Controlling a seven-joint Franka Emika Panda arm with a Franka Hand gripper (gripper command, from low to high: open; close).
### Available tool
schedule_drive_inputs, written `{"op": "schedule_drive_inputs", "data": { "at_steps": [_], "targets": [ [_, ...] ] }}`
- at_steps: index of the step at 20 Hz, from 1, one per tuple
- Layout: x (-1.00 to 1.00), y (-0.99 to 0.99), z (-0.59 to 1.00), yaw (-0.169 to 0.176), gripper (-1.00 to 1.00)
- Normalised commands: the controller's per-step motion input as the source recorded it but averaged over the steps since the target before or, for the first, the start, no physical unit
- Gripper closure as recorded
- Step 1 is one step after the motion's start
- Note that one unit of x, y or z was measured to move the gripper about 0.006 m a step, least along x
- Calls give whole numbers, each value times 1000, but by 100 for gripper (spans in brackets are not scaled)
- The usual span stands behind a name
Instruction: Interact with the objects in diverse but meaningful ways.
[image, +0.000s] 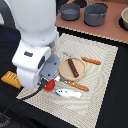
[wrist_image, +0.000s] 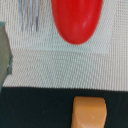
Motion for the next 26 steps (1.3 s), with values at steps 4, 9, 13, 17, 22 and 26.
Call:
{"op": "schedule_drive_inputs", "data": {
  "at_steps": [4,9,13,17,22,26],
  "targets": [
    [24,-231,-189,0,-100],
    [115,-245,-4,0,-100],
    [324,-173,7,-1,-100],
    [206,-194,-123,0,-100],
    [172,-191,-150,0,-100],
    [138,-139,-126,0,-100]
  ]
}}
